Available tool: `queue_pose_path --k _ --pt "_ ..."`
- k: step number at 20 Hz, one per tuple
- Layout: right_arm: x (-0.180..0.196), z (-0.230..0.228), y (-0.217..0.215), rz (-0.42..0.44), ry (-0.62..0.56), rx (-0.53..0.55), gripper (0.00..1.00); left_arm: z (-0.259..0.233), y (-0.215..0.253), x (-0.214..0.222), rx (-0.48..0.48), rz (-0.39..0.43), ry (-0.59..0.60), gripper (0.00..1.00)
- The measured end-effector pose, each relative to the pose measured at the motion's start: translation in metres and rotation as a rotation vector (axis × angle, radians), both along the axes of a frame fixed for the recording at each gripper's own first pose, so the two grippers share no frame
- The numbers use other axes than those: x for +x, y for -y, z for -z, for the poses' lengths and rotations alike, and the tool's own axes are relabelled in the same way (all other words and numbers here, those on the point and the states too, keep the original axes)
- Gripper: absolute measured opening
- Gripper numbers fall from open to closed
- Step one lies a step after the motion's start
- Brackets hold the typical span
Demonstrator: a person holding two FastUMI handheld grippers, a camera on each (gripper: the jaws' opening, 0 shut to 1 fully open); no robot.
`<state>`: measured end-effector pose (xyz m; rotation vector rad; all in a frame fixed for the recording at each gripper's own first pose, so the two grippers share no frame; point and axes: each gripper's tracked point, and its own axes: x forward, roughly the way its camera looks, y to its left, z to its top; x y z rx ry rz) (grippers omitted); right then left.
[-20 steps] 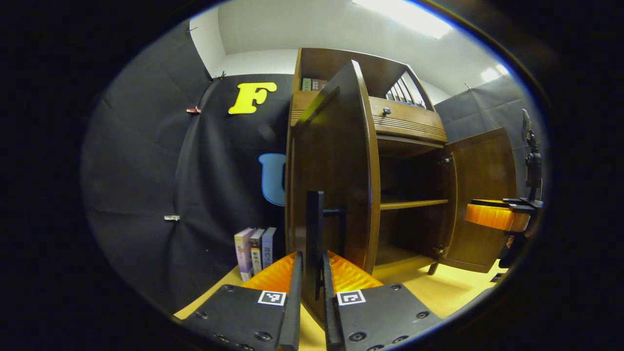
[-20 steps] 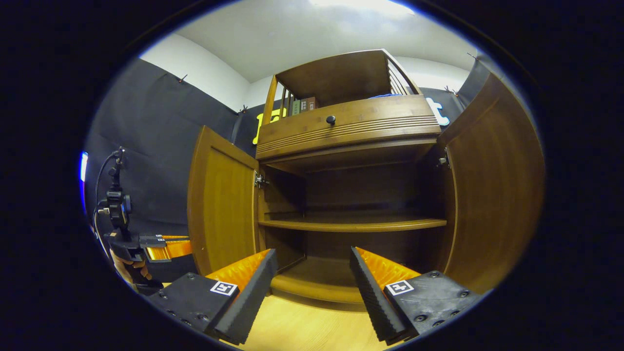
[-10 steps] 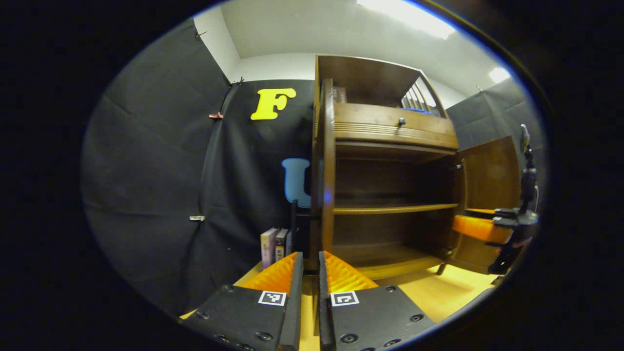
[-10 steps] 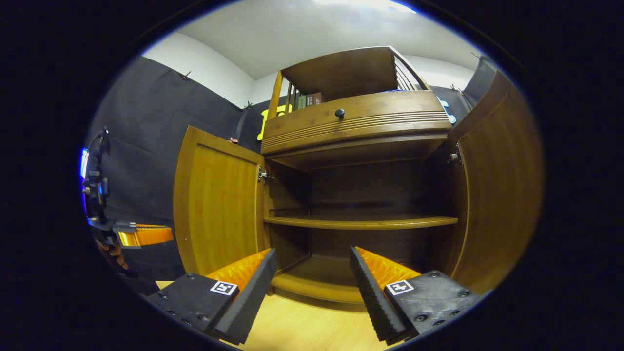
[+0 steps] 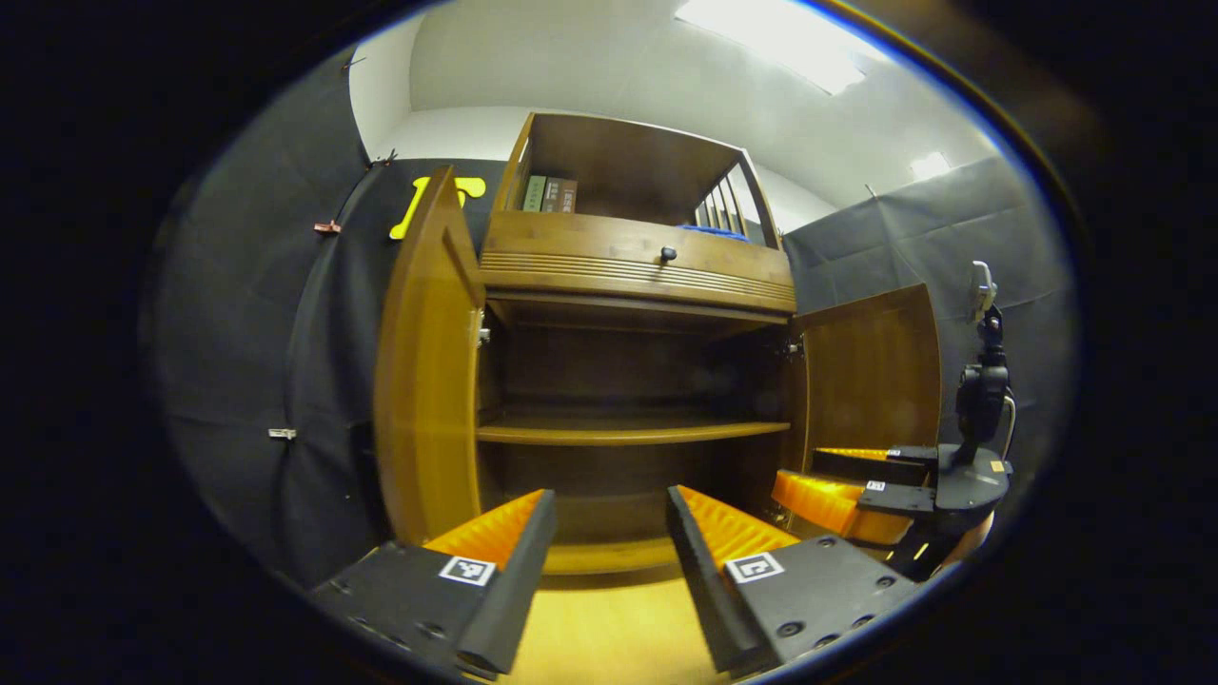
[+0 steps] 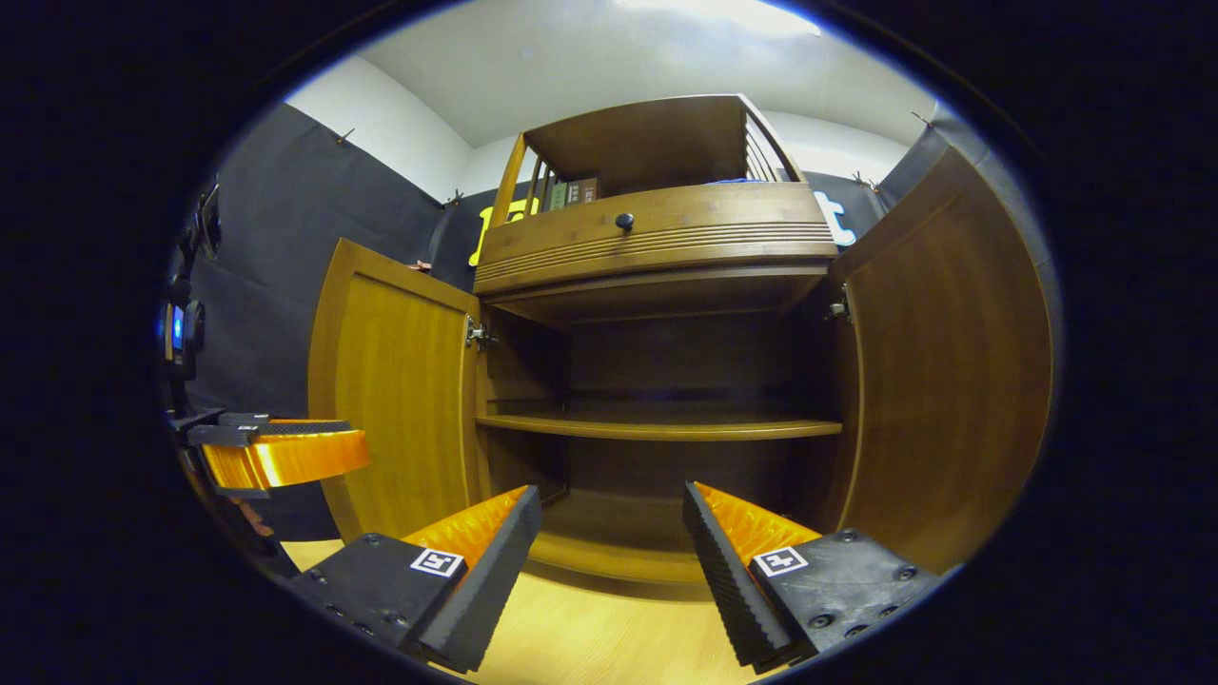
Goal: Open the right door of the double-door shoe cabinet with the right hand, and open the left door with the left hand.
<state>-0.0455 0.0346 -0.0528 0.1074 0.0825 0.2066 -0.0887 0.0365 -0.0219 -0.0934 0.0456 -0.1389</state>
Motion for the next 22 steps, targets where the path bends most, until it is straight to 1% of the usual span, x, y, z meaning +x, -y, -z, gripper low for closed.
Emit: queue_pose_path --k 1,2,4,6,7,8,9,10,11,12,13,14,15,19,20,21,22 --pt "-0.001 0.001 0.005 0.014 -0.003 -0.003 0.94 0.001 0.003 0.005 -0.005 -0.004 0.008 0.82" --pt "-0.002 0.001 0.009 0.026 -0.006 -0.007 0.94 0.002 0.003 0.010 0.002 -0.019 0.007 0.85" --pt "-0.002 0.000 0.015 0.044 -0.011 -0.011 0.94 0.006 0.002 0.017 0.038 -0.038 0.004 0.98" --pt "-0.003 -0.002 0.017 0.052 -0.014 -0.012 0.94 0.008 0.003 0.022 0.061 -0.050 0.003 0.96" --pt "-0.004 -0.004 0.019 0.055 -0.014 -0.018 0.95 0.011 0.006 0.024 0.059 -0.050 0.001 0.99" --pt "-0.005 -0.006 0.020 0.058 -0.009 -0.027 0.95 0.012 0.009 0.026 0.051 -0.045 0.000 0.94" --pt "-0.006 -0.008 0.020 0.060 -0.003 -0.037 0.96 0.013 0.013 0.027 0.041 -0.035 0.001 0.99" --pt "-0.008 -0.010 0.021 0.063 0.003 -0.042 0.96 0.014 0.017 0.029 0.036 -0.024 -0.001 0.96" --pt "-0.009 -0.012 0.022 0.064 0.007 -0.043 0.96 0.013 0.019 0.030 0.037 -0.018 0.005 0.96" --pt "-0.009 -0.015 0.024 0.068 0.012 -0.041 0.96 0.013 0.022 0.030 0.040 -0.010 0.009 0.99" --pt "-0.009 -0.017 0.025 0.070 0.015 -0.037 0.97 0.014 0.024 0.031 0.045 -0.006 0.011 0.99" --pt "-0.008 -0.018 0.026 0.072 0.016 -0.032 0.97 0.014 0.024 0.032 0.051 -0.009 0.014 0.96" --pt "-0.007 -0.019 0.026 0.076 0.015 -0.027 0.99 0.014 0.023 0.034 0.055 -0.012 0.017 0.96" --pt "-0.003 -0.020 0.032 0.097 0.016 -0.028 0.97 0.010 0.025 0.039 0.056 -0.012 0.038 0.96" --pt "-0.003 -0.020 0.032 0.097 0.016 -0.030 0.97 0.009 0.026 0.041 0.055 -0.008 0.041 0.94" --pt "-0.003 -0.022 0.033 0.097 0.020 -0.031 0.97 0.010 0.027 0.042 0.056 -0.006 0.043 0.96" --pt "-0.002 -0.023 0.034 0.099 0.022 -0.034 0.98 0.011 0.028 0.044 0.059 -0.003 0.043 0.96"
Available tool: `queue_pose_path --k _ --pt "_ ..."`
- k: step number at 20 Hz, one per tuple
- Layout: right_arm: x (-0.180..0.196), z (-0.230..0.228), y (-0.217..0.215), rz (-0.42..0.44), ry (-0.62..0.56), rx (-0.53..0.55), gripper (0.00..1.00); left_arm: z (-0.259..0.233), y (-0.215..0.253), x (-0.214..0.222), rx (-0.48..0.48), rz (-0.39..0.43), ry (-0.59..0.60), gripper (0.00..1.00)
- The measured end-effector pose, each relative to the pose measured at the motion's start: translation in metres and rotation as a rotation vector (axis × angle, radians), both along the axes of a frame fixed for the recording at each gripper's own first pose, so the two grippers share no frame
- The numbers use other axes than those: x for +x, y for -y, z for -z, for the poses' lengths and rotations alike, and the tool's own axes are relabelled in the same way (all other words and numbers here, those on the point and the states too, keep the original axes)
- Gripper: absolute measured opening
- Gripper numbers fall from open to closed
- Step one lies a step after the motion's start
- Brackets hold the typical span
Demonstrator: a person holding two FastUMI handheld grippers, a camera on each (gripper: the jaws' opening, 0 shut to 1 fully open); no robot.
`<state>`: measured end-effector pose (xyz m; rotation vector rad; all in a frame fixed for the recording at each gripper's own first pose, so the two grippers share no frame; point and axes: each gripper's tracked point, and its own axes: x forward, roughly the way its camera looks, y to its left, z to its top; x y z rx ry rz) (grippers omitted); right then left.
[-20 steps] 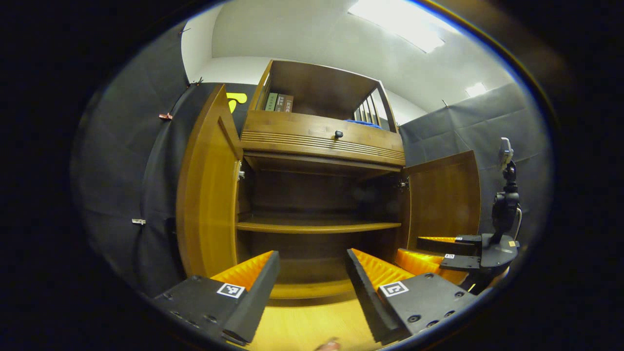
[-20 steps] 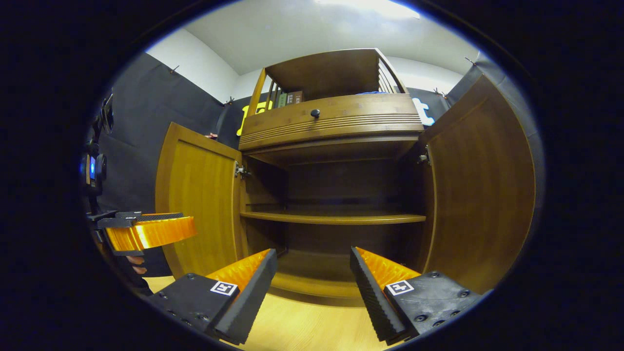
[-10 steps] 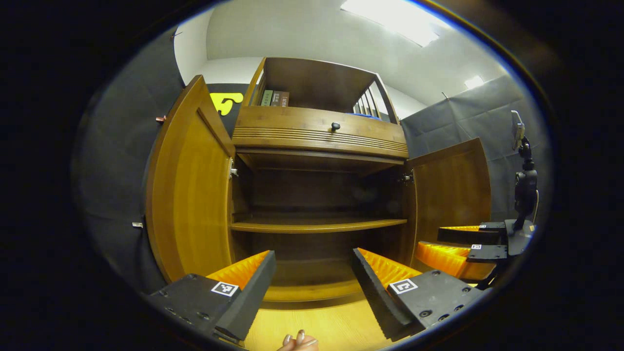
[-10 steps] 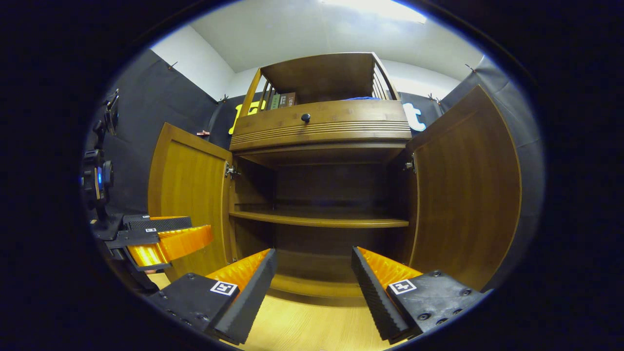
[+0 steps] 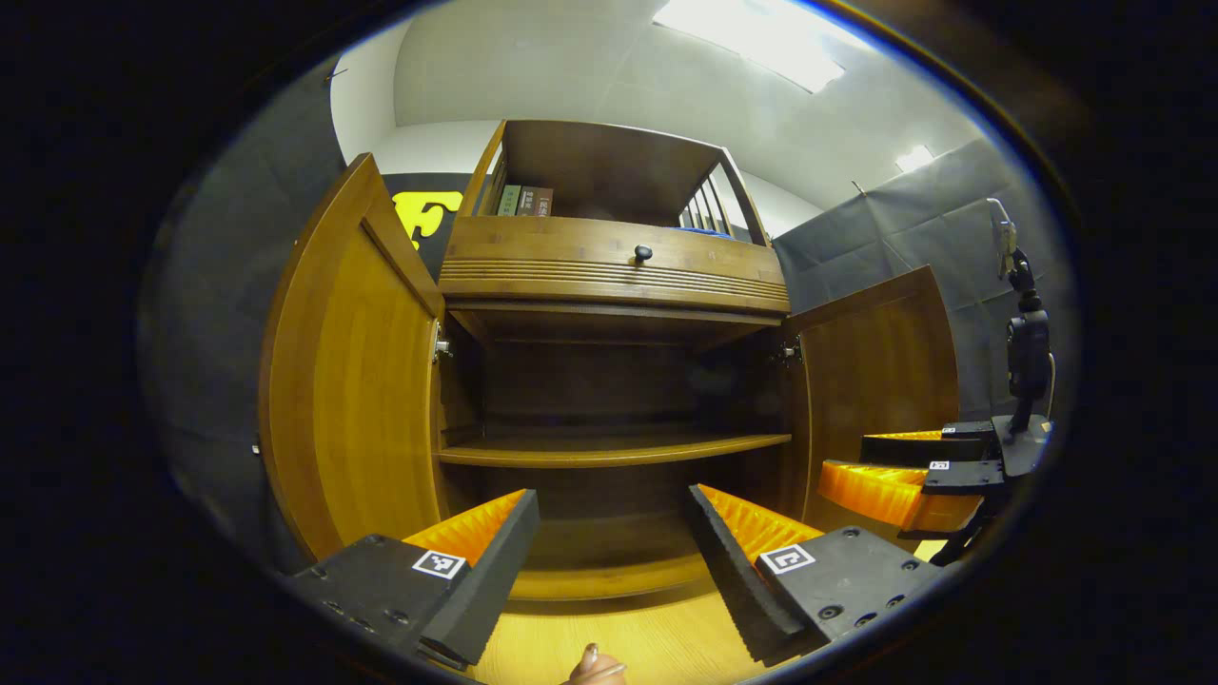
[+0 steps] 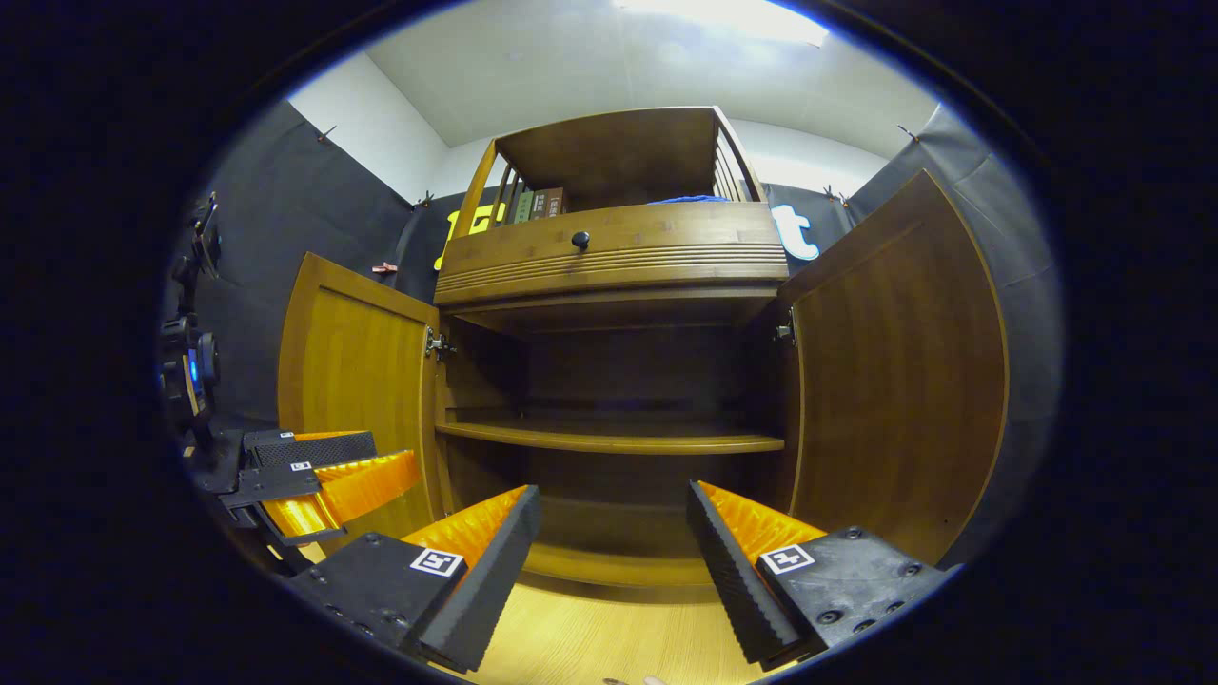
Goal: Open the right door of the double-door shoe cabinet with the right hand, and open the left door with the left hand.
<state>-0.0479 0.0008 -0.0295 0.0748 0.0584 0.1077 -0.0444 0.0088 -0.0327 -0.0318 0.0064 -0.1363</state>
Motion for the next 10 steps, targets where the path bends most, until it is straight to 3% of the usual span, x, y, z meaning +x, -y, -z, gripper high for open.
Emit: queue_pose_path --k 10 --pt "0.005 -0.004 0.013 0.033 0.011 -0.008 0.97 0.013 0.008 0.017 -0.015 0.021 -0.026 0.96"
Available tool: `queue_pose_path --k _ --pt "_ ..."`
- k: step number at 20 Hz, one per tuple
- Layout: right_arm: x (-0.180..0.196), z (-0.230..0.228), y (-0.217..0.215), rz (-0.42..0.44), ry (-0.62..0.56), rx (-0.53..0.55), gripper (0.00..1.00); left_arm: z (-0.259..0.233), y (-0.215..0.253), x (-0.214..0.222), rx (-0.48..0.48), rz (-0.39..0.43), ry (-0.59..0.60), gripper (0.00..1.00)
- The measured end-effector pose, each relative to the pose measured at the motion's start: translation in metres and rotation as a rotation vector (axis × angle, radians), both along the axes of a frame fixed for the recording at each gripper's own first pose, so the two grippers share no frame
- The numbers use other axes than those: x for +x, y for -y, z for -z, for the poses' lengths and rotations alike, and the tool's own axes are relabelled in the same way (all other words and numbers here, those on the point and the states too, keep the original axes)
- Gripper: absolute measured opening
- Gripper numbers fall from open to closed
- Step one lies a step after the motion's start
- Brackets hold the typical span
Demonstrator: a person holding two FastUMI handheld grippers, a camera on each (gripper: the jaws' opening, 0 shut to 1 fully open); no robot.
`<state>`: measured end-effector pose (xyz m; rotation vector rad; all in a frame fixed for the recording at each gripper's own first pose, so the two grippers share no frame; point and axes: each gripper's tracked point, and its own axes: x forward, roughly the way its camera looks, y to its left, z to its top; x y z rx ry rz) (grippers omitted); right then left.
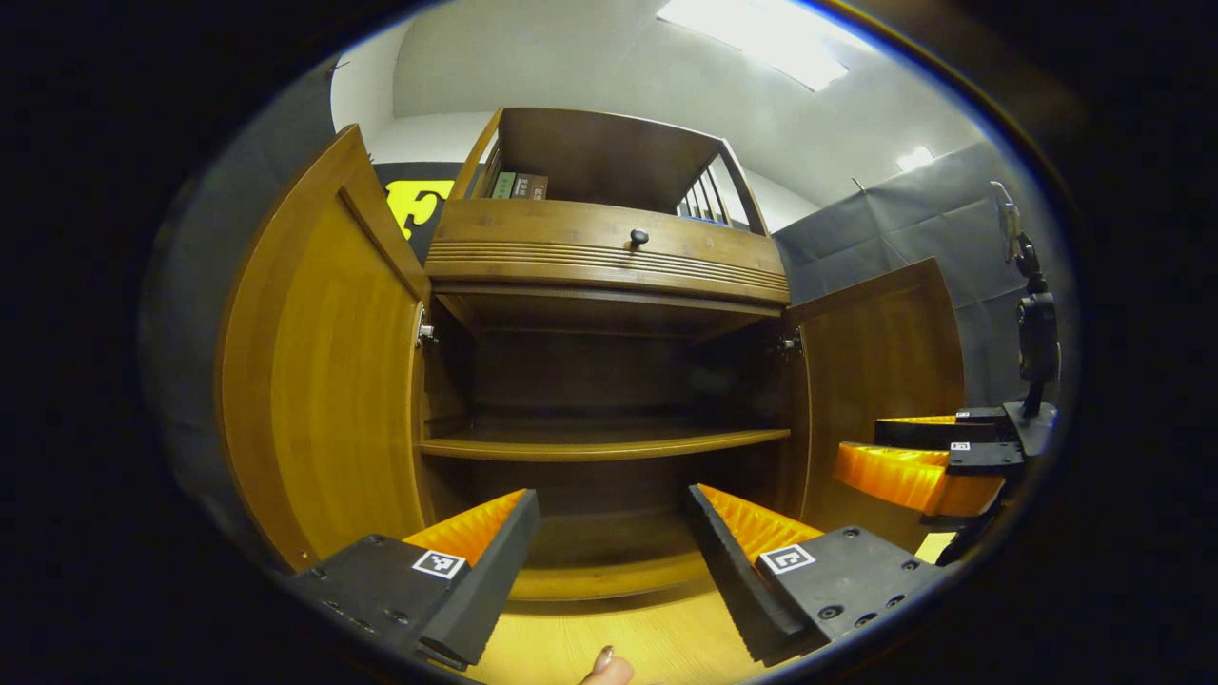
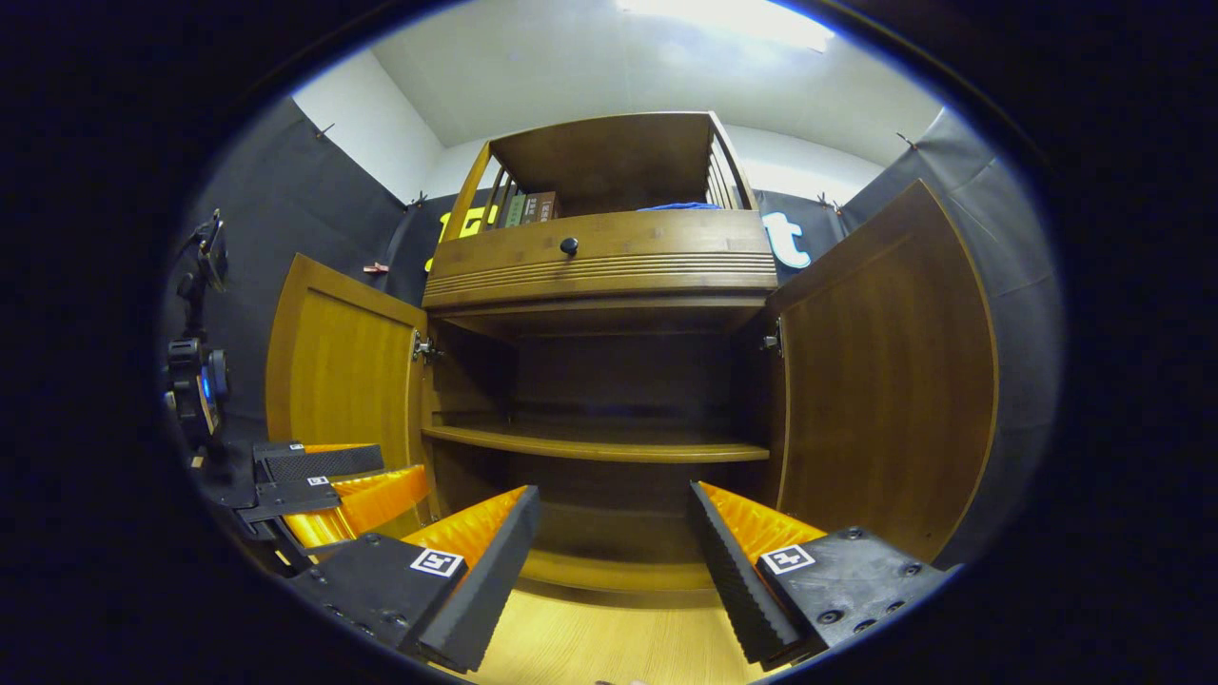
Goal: Open the right door of the double-door shoe cabinet with the right hand, and open the left door with the left hand.
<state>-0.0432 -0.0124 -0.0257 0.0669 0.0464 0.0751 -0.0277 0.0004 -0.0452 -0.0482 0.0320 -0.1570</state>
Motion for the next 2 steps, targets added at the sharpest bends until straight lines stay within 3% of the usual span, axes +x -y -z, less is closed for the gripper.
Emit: queue_pose_path --k 2 --pt "0.0016 -0.0014 0.0024 0.008 0.006 0.002 0.97 0.0011 -0.0032 0.0035 -0.001 -0.011 0.001 0.96"
